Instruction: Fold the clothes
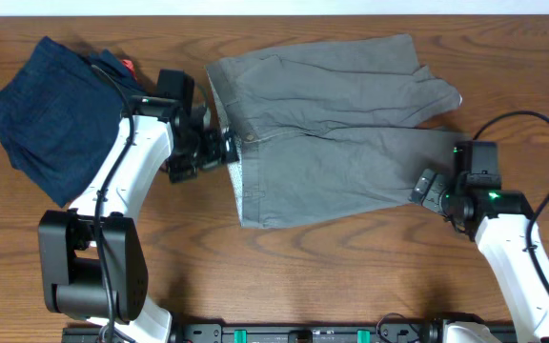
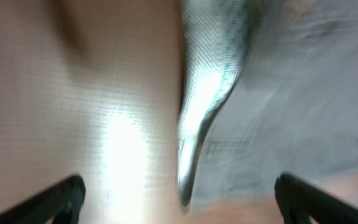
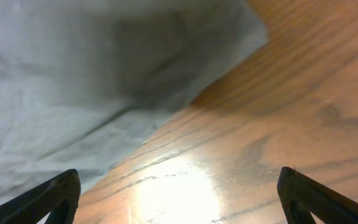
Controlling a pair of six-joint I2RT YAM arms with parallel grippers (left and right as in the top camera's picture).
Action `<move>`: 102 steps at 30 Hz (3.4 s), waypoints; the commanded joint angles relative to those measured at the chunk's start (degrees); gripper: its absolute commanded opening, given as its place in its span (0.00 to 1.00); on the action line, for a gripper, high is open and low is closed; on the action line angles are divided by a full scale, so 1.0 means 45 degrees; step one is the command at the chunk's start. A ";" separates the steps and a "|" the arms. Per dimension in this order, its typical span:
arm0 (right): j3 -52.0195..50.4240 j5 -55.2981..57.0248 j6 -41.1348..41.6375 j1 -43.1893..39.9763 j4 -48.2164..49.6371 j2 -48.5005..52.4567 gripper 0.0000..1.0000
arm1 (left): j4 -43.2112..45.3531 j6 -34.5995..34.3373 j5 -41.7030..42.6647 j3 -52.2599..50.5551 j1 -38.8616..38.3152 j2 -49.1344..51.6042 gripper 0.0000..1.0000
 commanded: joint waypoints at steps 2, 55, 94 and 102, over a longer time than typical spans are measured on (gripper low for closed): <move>0.0199 0.0131 0.1268 -0.1001 -0.0272 -0.0131 0.99 | -0.1564 -0.2744 -0.0063 -0.0107 -0.0160 0.0010 0.98; -0.2016 -0.1311 0.1695 -0.2302 0.0092 -0.0126 0.94 | 0.2739 -0.8068 -0.1666 -0.5464 -0.3434 -0.3011 0.38; -0.4187 -0.1574 0.3118 -0.2307 0.5459 0.1515 0.26 | 0.4634 -1.0530 -0.1904 -0.7300 -0.4532 -0.3181 0.78; -0.4187 -0.1583 0.3109 -0.2307 0.5348 0.1515 0.01 | 0.4954 -1.0516 -0.3094 -0.7349 -0.4556 -0.2837 0.33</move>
